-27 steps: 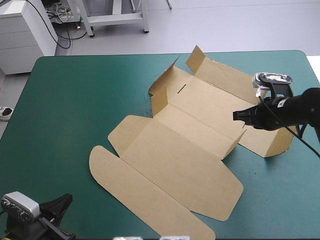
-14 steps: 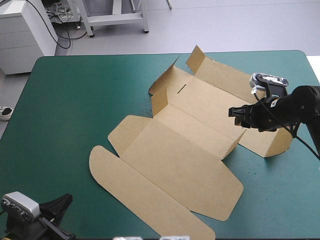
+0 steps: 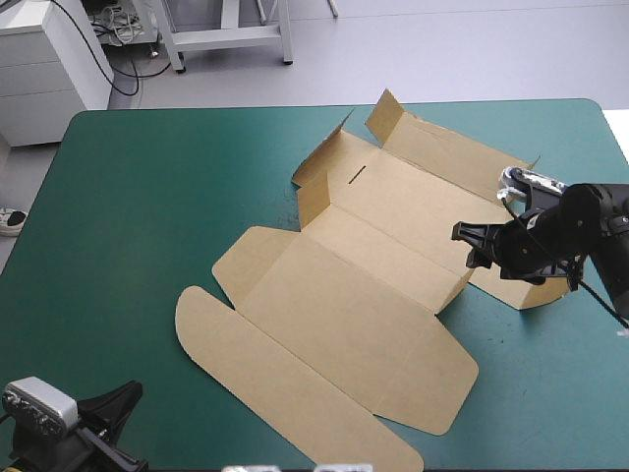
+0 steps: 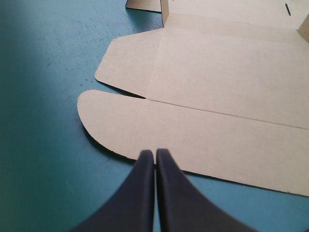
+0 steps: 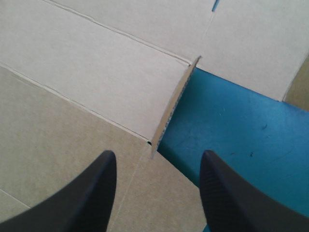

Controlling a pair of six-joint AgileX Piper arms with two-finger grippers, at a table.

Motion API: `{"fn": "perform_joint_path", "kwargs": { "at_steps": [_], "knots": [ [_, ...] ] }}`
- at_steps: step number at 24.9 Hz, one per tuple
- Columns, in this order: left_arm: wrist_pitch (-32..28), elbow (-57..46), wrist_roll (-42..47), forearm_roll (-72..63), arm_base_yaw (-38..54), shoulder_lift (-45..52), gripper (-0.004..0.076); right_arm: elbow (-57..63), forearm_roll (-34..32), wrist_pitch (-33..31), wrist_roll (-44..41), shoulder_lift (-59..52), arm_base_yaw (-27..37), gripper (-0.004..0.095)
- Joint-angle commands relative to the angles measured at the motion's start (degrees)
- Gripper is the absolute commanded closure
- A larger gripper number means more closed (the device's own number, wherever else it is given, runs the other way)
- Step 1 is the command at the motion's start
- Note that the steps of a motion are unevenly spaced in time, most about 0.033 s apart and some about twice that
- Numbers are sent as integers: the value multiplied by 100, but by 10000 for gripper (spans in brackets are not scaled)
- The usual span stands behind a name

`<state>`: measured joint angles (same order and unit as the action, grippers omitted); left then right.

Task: Fold the box

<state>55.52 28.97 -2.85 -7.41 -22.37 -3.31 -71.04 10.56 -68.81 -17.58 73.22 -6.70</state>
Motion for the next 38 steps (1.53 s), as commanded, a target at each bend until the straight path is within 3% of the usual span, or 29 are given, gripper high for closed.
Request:
{"fn": "perform_joint_path", "kwargs": {
  "at_steps": [1,16,28,32,35,38],
  "knots": [
    [-424,132,-23,-43,-25,-100,731,67,-51,179,-145,-4,-18,419],
    [-424,132,-156,-57,-25,-100,731,57,56,447,-295,973,-18,423],
    [-424,132,-213,-57,-25,-100,731,57,58,516,-475,1353,-18,507],
    [-424,132,-252,-68,-25,-100,731,57,33,482,-403,1472,-18,700],
    [-424,132,-252,-68,-25,-100,731,48,207,376,132,1563,-18,929],
    [-424,132,-252,-68,-25,-100,731,-16,32,284,639,1574,-18,923]
  ]
}}
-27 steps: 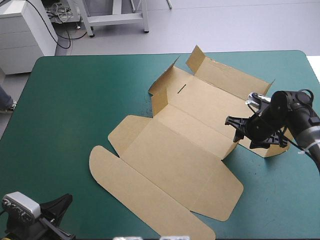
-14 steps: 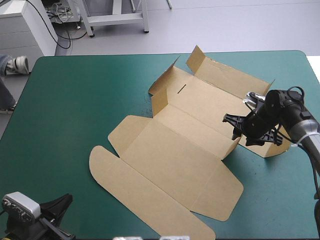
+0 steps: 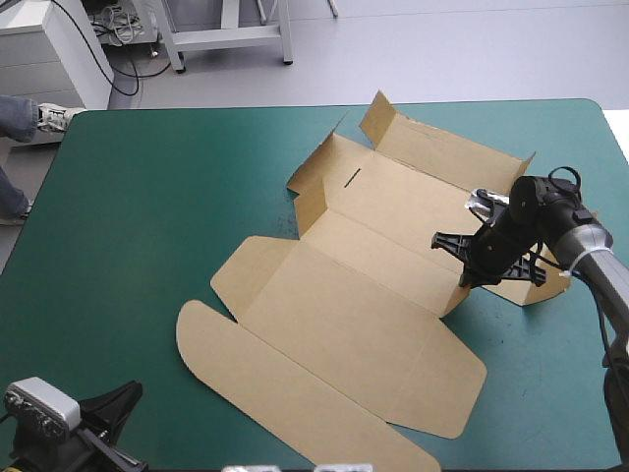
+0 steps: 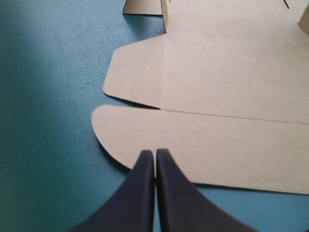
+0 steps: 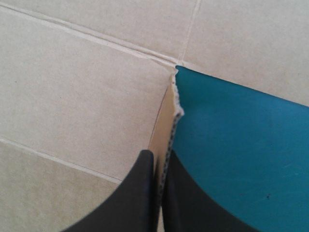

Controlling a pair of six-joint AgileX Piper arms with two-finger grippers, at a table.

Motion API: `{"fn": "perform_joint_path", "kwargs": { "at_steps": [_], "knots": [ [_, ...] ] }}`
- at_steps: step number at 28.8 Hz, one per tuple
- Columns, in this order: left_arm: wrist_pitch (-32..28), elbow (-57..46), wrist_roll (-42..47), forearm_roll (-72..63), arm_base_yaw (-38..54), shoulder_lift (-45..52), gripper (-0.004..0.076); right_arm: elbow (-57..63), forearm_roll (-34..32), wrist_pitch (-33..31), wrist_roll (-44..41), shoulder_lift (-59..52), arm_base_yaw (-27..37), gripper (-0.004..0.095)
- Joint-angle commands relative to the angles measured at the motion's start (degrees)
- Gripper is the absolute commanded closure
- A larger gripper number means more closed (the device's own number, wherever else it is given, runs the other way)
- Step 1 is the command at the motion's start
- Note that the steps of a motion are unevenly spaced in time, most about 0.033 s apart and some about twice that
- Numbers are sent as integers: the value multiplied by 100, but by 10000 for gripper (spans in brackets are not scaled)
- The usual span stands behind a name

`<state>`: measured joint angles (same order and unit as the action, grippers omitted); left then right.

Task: Fold the box

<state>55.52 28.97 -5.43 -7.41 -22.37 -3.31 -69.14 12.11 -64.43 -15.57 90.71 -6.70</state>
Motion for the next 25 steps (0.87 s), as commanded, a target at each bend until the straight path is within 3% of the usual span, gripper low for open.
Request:
{"fn": "perform_joint_path", "kwargs": {
  "at_steps": [1,7,17,25],
  "knots": [
    [-424,132,6,-68,-25,-100,731,-279,-271,-183,556,-175,-18,923],
    [-424,132,6,-68,-25,-100,731,-894,-961,-252,2147,-38,-18,924],
    [-424,132,6,-68,-25,-100,731,-2180,-889,-252,3771,973,-60,924],
    [-424,132,6,-68,-25,-100,731,-3455,-911,-252,4946,1687,-636,924]
  ]
}}
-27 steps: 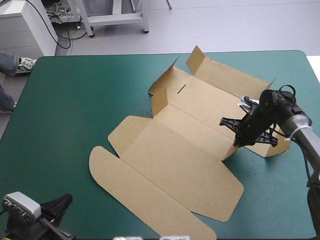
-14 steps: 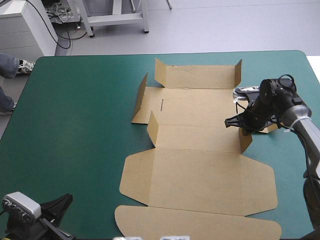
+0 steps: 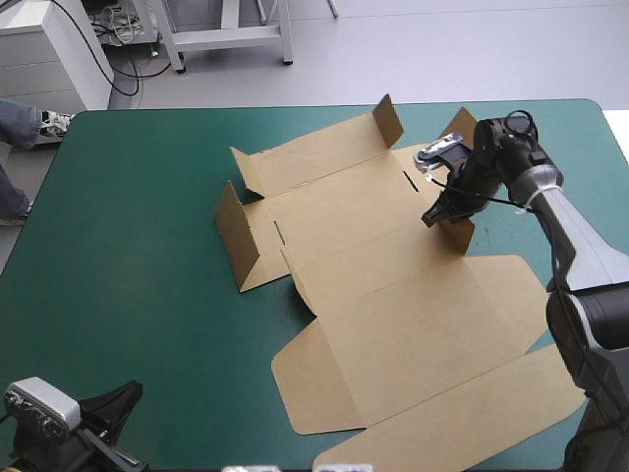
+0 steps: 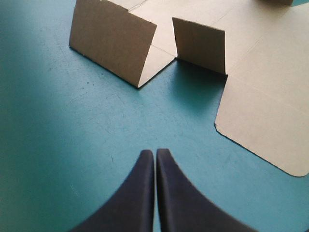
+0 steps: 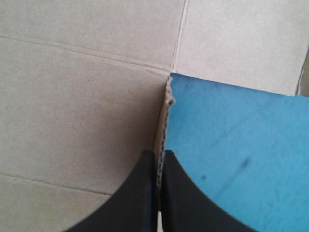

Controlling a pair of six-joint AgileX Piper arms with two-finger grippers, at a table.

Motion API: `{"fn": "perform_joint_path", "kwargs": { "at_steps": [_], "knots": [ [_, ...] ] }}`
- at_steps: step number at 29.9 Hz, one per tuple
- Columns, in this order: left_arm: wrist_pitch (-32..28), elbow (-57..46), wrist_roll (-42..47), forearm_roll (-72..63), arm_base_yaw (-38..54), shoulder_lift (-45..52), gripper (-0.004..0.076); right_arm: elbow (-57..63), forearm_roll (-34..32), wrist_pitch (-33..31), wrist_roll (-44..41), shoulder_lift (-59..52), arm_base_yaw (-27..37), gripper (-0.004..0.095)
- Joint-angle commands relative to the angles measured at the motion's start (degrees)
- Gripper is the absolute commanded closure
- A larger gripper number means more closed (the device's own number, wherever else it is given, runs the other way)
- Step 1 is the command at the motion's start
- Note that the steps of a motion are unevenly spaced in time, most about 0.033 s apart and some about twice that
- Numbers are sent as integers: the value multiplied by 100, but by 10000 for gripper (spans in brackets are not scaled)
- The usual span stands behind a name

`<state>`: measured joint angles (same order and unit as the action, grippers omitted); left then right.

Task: Fold the box

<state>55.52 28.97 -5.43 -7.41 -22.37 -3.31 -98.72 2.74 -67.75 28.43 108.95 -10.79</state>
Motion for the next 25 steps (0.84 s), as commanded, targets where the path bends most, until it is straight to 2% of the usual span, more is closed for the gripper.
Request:
{"fn": "perform_joint_path", "kwargs": {
  "at_steps": [1,10,15,25],
  "knots": [
    [-424,132,6,-68,-25,-100,731,-626,25,80,657,-57,-316,924],
    [-424,132,6,-68,-25,-100,731,-1510,-12,80,1814,565,-1307,924],
    [-424,132,6,-68,-25,-100,731,-1687,-343,102,2381,760,-1841,930],
    [-441,132,6,-68,-25,-100,731,-1666,-514,135,2848,853,-2445,930]
  ]
}}
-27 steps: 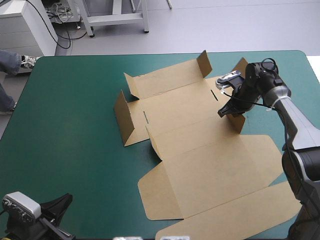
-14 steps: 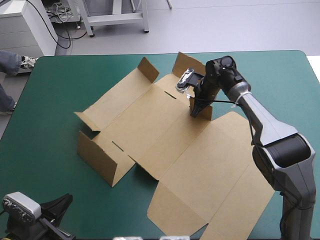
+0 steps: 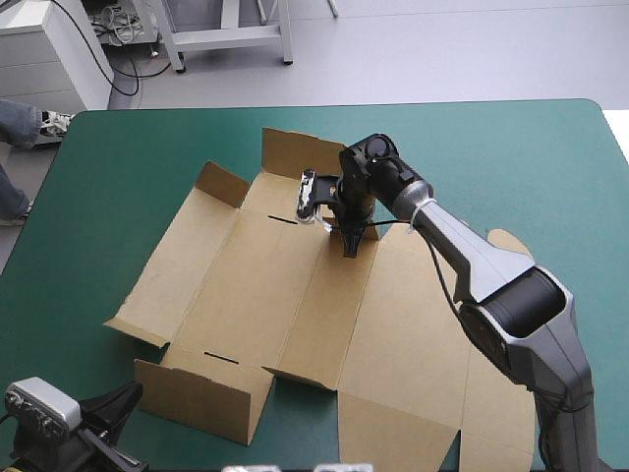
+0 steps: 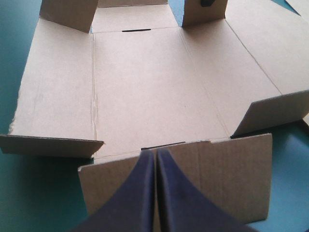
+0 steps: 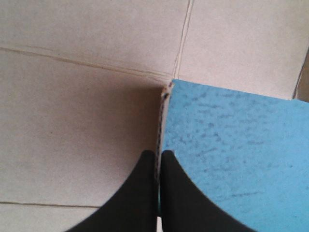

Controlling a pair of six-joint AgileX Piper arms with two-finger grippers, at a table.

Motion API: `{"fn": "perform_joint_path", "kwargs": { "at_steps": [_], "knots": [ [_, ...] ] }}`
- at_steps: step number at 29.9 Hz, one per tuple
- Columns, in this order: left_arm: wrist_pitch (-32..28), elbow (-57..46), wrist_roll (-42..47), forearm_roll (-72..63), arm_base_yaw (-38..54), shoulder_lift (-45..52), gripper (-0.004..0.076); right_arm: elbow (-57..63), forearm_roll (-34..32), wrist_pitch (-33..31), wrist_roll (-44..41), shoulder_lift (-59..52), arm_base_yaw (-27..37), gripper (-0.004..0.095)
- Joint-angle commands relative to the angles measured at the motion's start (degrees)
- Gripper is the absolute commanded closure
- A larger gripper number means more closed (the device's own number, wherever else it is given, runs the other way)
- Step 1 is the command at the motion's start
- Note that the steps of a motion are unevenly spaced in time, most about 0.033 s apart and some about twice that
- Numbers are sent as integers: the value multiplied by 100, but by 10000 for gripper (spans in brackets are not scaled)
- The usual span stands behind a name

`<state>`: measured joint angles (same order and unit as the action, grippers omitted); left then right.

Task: Fold the box

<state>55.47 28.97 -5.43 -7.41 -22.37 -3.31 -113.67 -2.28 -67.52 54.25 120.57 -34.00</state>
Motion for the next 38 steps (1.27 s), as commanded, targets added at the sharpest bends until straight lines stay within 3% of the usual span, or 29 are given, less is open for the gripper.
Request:
{"fn": "perform_joint_path", "kwargs": {
  "at_steps": [1,8,19,23,29,38],
  "knots": [
    [-436,132,6,-68,-25,-100,731,-171,-38,132,266,-310,-125,930],
    [-436,132,6,-68,-25,-100,731,-171,-269,580,305,-200,-115,930],
    [-436,132,6,-68,-25,-100,731,-189,-288,608,292,13,-115,913],
    [-436,132,6,-68,-25,-100,731,-205,-263,417,292,13,-115,805],
    [-436,132,6,-68,-25,-100,731,-924,-140,46,-176,-88,-115,513],
    [-436,132,6,-68,-25,-100,731,-2028,-193,46,-1283,-837,-115,492]
  ]
}}
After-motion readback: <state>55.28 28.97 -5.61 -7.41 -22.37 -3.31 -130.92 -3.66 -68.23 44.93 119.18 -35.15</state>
